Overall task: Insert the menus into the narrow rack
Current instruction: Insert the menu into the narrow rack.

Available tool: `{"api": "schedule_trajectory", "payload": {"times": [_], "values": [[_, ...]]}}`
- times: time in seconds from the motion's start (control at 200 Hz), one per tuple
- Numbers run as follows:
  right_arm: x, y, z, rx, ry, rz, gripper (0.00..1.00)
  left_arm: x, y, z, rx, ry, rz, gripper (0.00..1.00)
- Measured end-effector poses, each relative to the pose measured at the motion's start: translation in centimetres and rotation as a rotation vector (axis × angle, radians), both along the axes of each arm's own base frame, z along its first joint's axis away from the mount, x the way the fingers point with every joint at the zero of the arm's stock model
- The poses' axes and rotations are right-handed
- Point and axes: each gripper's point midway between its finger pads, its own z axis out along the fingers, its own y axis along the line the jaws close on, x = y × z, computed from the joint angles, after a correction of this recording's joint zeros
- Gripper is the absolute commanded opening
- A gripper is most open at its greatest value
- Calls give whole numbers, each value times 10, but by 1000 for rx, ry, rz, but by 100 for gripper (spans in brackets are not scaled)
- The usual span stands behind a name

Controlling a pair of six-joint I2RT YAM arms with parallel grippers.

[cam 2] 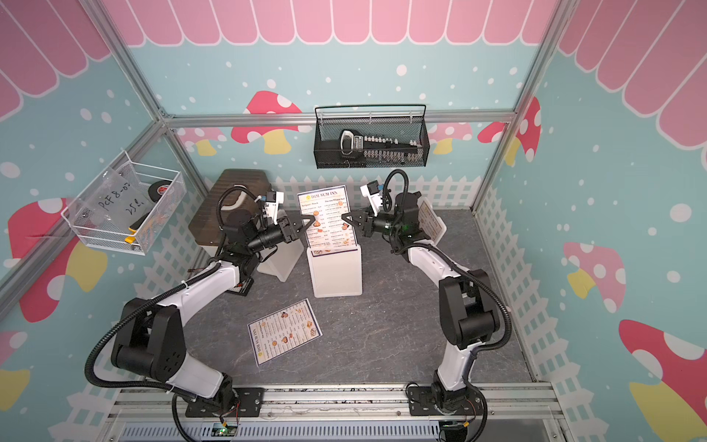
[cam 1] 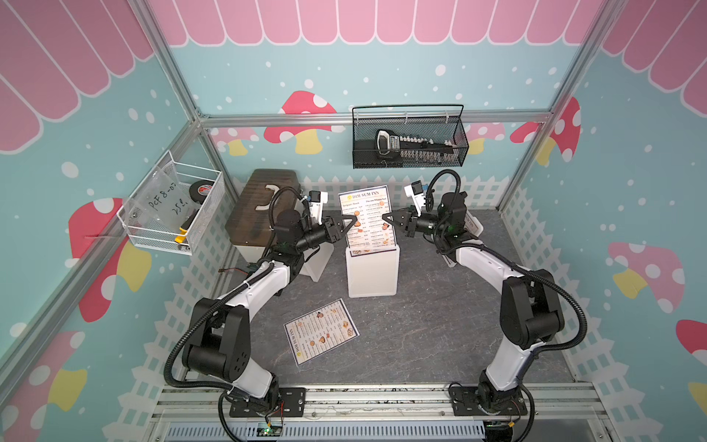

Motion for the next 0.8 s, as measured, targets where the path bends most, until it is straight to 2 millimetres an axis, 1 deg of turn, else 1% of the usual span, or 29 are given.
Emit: {"api": "schedule_trajectory", "payload": {"times": [0.095, 0.355, 0.665, 0.8], "values": [[-1, -1, 0, 5, -6, -4, 0, 1, 0, -1, -4, 4, 0, 35], [-2, -2, -10, 17, 15, -16, 0, 6, -1, -7, -12, 30, 3, 30], [-2, -2, -4, 34, 0, -18, 0, 13, 6, 2, -43, 21, 21, 23], [-2, -2, -3, 36, -1, -18, 1, 15, 7, 8, -54, 10, 22, 14]]}}
